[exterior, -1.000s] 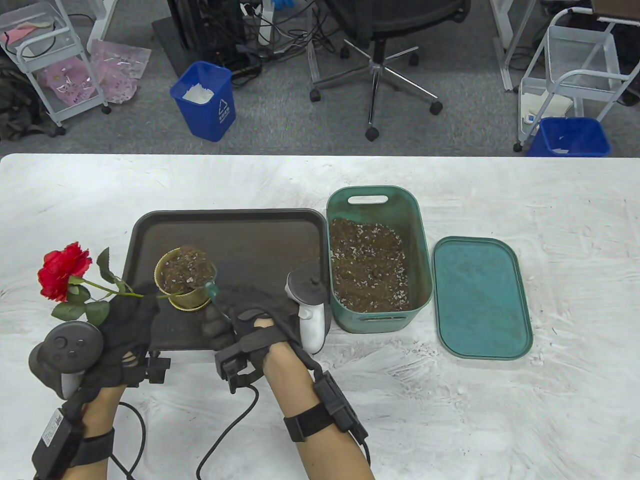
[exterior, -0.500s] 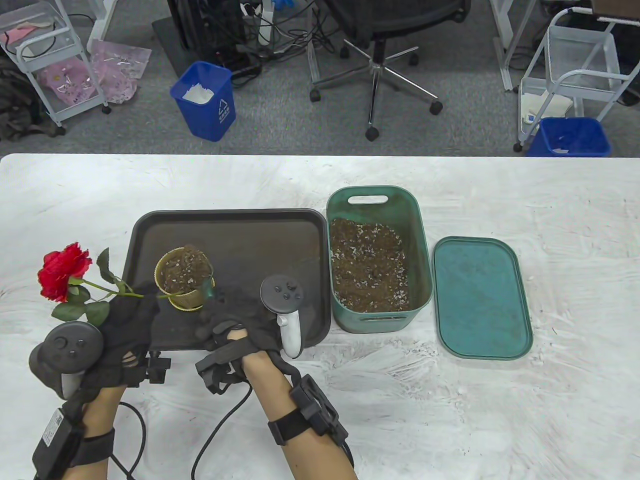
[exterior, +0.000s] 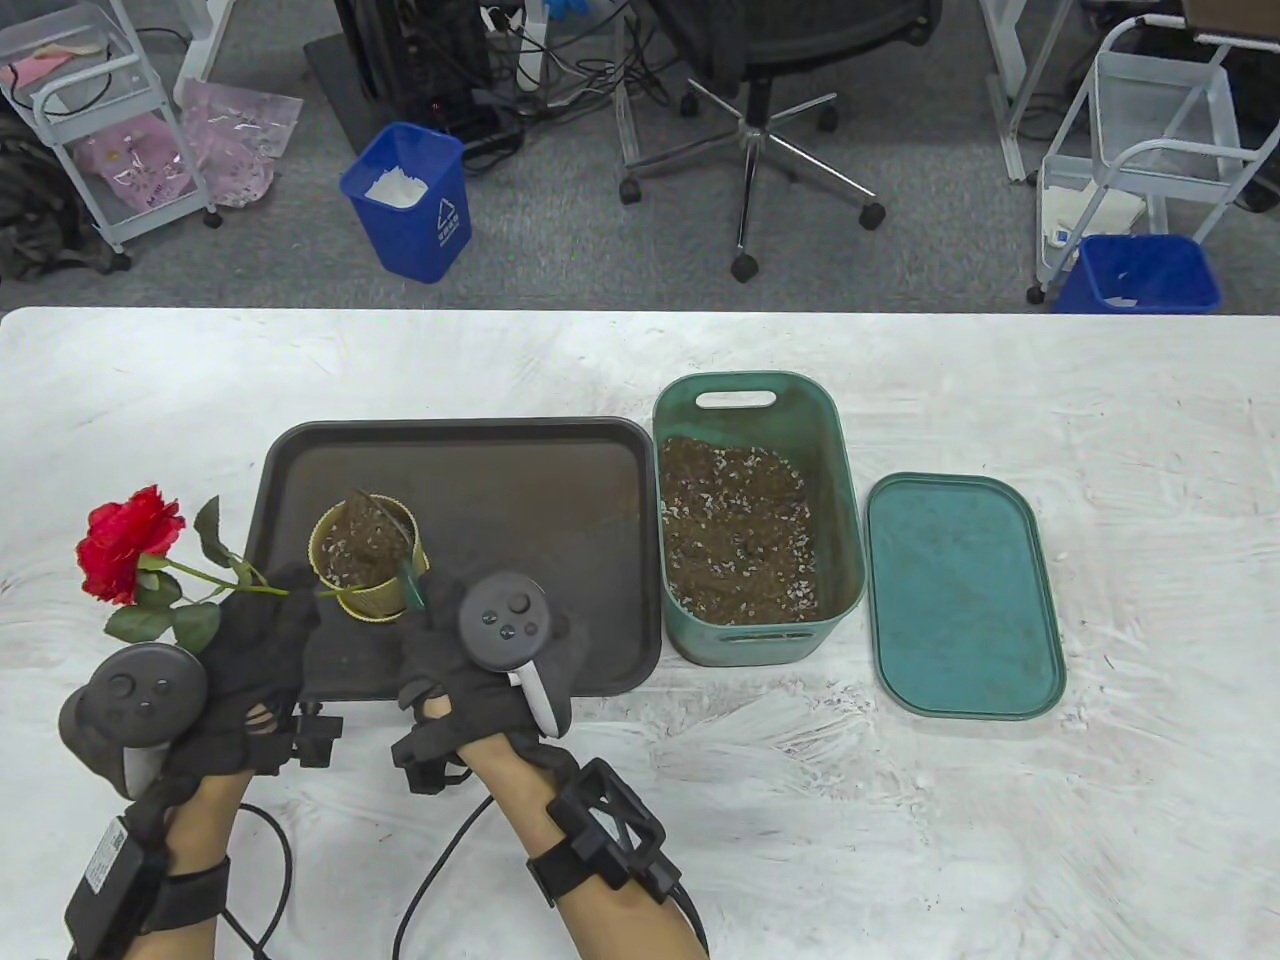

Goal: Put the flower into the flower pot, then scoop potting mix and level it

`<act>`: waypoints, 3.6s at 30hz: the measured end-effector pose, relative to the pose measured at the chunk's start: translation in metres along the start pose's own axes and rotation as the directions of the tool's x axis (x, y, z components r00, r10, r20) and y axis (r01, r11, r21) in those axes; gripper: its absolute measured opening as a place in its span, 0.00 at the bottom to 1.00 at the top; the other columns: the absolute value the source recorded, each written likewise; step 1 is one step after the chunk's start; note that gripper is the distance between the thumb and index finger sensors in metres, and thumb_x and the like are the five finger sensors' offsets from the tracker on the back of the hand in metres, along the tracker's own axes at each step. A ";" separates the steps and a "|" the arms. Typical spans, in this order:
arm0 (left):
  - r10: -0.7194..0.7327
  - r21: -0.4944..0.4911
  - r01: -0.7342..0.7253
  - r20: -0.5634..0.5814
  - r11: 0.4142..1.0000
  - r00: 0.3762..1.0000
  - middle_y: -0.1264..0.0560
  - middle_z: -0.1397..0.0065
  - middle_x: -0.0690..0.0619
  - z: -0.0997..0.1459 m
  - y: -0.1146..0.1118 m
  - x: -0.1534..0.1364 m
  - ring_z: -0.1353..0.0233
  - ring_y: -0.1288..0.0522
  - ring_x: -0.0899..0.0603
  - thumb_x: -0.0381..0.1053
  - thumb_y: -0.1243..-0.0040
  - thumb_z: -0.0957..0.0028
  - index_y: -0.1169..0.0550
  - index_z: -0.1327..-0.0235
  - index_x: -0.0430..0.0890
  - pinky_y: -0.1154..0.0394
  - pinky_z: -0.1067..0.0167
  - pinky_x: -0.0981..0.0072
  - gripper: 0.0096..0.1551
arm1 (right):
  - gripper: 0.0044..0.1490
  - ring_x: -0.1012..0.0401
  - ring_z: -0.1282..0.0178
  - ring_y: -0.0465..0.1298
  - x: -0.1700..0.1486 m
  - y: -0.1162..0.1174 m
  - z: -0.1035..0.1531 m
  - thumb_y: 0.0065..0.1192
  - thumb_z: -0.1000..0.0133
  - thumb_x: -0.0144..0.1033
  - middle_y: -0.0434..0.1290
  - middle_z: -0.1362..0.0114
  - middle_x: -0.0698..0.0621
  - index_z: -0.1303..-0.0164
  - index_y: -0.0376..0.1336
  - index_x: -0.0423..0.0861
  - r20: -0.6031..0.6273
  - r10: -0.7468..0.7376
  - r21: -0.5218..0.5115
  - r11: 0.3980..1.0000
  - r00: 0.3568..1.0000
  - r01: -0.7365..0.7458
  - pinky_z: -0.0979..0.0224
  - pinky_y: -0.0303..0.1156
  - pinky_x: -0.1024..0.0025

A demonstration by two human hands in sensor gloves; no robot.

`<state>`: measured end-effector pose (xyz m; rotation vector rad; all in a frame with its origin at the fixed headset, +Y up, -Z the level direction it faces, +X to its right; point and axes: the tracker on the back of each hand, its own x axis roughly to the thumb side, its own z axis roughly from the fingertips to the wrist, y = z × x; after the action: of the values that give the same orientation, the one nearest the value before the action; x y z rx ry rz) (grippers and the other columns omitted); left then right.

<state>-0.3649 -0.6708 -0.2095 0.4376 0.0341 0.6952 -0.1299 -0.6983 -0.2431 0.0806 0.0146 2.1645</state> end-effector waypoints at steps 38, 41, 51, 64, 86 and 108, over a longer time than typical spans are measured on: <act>-0.019 0.003 0.019 0.011 1.000 1.000 0.12 0.58 0.51 0.001 0.000 0.002 0.64 0.11 0.43 0.55 0.36 0.58 0.13 0.52 0.45 0.15 0.58 0.53 0.25 | 0.35 0.52 0.66 0.88 0.027 0.002 0.014 0.69 0.55 0.37 0.80 0.47 0.38 0.39 0.65 0.36 0.241 0.512 -0.383 0.831 0.824 -0.404 0.66 0.88 0.56; -0.031 0.003 0.031 0.019 1.000 0.999 0.12 0.58 0.51 0.001 0.000 0.003 0.64 0.11 0.43 0.55 0.36 0.58 0.13 0.52 0.45 0.15 0.58 0.53 0.25 | 0.35 0.52 0.66 0.88 0.049 -0.024 0.015 0.68 0.55 0.37 0.80 0.47 0.39 0.40 0.65 0.37 0.264 0.524 -0.408 0.821 0.810 -0.399 0.67 0.88 0.55; -0.030 -0.002 0.030 0.024 1.000 0.999 0.12 0.58 0.51 0.001 -0.001 0.003 0.64 0.11 0.43 0.55 0.36 0.58 0.13 0.52 0.45 0.15 0.58 0.53 0.25 | 0.34 0.50 0.66 0.87 0.097 -0.173 0.001 0.68 0.56 0.35 0.81 0.47 0.39 0.40 0.67 0.38 0.096 0.652 -0.485 0.691 0.752 -0.536 0.66 0.86 0.53; -0.012 -0.003 0.012 0.007 1.000 1.000 0.12 0.58 0.51 0.001 -0.001 0.002 0.64 0.11 0.43 0.55 0.36 0.58 0.13 0.52 0.45 0.15 0.58 0.53 0.25 | 0.31 0.49 0.69 0.87 0.019 -0.280 -0.062 0.71 0.56 0.37 0.82 0.50 0.39 0.42 0.70 0.40 -0.214 0.775 -0.133 0.580 0.595 -0.804 0.68 0.85 0.52; -0.018 0.009 0.019 -0.012 1.000 1.000 0.12 0.58 0.51 0.002 0.000 0.000 0.64 0.11 0.43 0.55 0.36 0.58 0.13 0.52 0.45 0.15 0.58 0.53 0.25 | 0.31 0.48 0.60 0.86 -0.078 -0.211 -0.154 0.69 0.58 0.34 0.82 0.45 0.43 0.41 0.69 0.46 -0.016 0.898 0.256 0.429 0.440 -0.866 0.58 0.85 0.49; -0.028 0.003 0.028 0.005 1.000 1.000 0.12 0.58 0.51 0.002 -0.001 0.001 0.64 0.11 0.43 0.55 0.36 0.58 0.13 0.52 0.45 0.15 0.58 0.53 0.25 | 0.35 0.54 0.68 0.86 -0.115 -0.229 -0.144 0.59 0.55 0.37 0.81 0.51 0.40 0.40 0.65 0.34 -0.475 0.445 0.533 0.832 0.759 -0.155 0.68 0.86 0.58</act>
<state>-0.3630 -0.6711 -0.2081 0.4413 0.0363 0.6662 0.1140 -0.6620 -0.4024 -0.3421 0.9514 2.3906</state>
